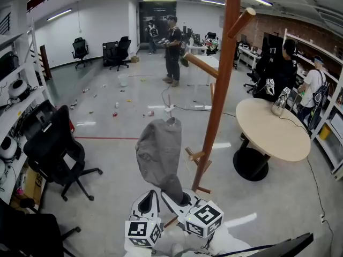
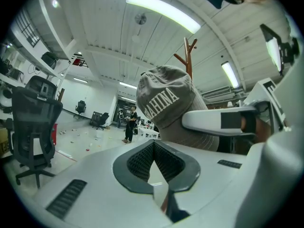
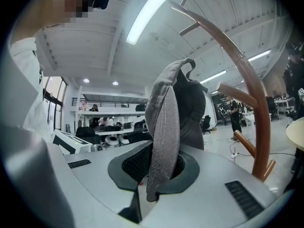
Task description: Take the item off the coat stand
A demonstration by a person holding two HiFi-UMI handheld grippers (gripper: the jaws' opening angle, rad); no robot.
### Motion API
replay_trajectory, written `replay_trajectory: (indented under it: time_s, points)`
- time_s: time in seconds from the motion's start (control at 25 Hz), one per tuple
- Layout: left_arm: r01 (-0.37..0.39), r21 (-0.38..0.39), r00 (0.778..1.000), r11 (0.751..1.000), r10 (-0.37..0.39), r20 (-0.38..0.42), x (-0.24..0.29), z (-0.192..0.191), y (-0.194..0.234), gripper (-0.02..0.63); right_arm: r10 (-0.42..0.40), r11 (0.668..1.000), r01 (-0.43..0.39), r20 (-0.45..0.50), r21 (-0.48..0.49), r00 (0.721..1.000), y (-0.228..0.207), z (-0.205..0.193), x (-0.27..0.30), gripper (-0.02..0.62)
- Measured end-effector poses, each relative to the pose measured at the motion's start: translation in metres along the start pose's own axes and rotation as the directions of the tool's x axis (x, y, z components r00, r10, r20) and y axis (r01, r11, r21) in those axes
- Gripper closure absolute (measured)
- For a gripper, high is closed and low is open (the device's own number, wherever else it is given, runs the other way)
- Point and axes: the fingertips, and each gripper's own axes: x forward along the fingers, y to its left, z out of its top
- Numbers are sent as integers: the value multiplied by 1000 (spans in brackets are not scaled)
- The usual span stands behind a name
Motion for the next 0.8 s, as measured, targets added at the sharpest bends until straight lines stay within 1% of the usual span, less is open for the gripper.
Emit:
replay_trajectory:
  time_s: [0.16,0.28,0.48,0.8]
  points:
    - [23,-33,1000,999,-22,6,-1,2,-5,626,-28,1000,28,-11,8,1000,2,-3,-12,560]
    - [55,-36,998,998,-54,9,-13,5,-11,626,-67,998,67,-8,14,998,11,-6,-22,560]
    - [105,-28,994,994,-106,-1,-52,4,-15,626,-124,992,123,13,41,992,42,-14,-36,560]
    - [153,-31,988,988,-154,-28,-111,-3,-27,626,-210,977,208,46,55,977,88,-12,-77,560]
